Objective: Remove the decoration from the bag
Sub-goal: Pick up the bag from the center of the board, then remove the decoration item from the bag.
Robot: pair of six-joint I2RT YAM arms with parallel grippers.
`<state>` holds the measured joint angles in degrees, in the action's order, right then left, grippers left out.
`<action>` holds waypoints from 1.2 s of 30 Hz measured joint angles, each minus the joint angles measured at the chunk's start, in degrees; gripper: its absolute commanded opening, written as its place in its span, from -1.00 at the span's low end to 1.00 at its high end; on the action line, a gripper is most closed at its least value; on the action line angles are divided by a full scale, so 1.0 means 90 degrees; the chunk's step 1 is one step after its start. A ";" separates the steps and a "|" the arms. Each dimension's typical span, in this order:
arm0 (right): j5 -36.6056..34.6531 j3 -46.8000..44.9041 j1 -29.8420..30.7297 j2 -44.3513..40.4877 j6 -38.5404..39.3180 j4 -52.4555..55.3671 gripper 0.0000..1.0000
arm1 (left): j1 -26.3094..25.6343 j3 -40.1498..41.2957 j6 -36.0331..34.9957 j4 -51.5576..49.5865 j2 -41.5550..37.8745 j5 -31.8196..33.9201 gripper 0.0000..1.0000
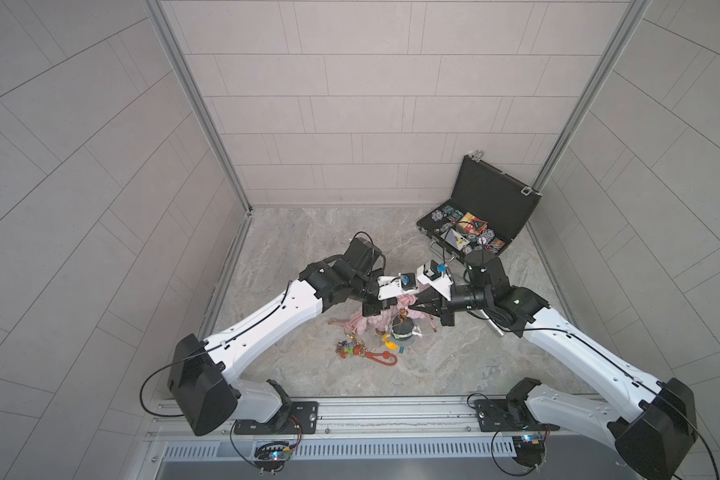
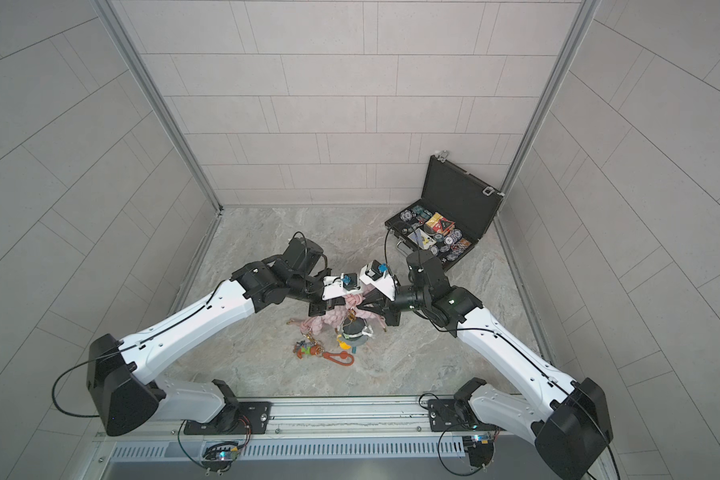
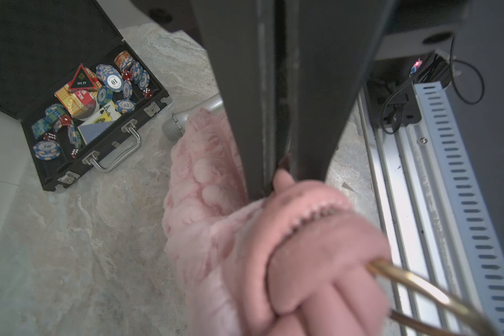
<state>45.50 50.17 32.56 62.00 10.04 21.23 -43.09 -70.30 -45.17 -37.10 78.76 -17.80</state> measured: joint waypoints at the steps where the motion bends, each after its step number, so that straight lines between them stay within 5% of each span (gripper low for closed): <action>1: -0.0002 -0.0002 -0.0024 0.0012 -0.0012 -0.0036 -0.79 | 0.0000 -0.0029 0.0063 -0.0044 -0.0002 0.0051 -1.00; 8: -0.0185 -0.0039 -0.0262 -0.0022 -0.0243 -0.0678 -0.12 | 0.0114 -0.0391 0.0794 -0.0408 -0.0007 0.0272 -1.00; 14: -0.1059 -0.0192 -0.0372 -0.0534 -0.0459 -0.1044 0.08 | 0.0342 -0.1117 0.1863 -0.0981 0.0109 0.0593 -1.00; 24: -0.2759 -0.0610 -0.0177 -0.1171 -0.0692 -0.1739 0.11 | 0.0988 -0.2688 0.3954 -0.2324 0.0889 0.1098 -1.00; 36: -0.4279 -0.0202 0.1350 0.0340 -0.0066 -0.3230 -0.08 | 0.1455 -0.3203 0.5819 -0.3031 0.1035 0.1025 -1.00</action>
<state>6.98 48.36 44.71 65.06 9.45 -7.84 -30.00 -99.13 7.20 -64.38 88.07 -8.58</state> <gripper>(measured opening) 0.474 0.103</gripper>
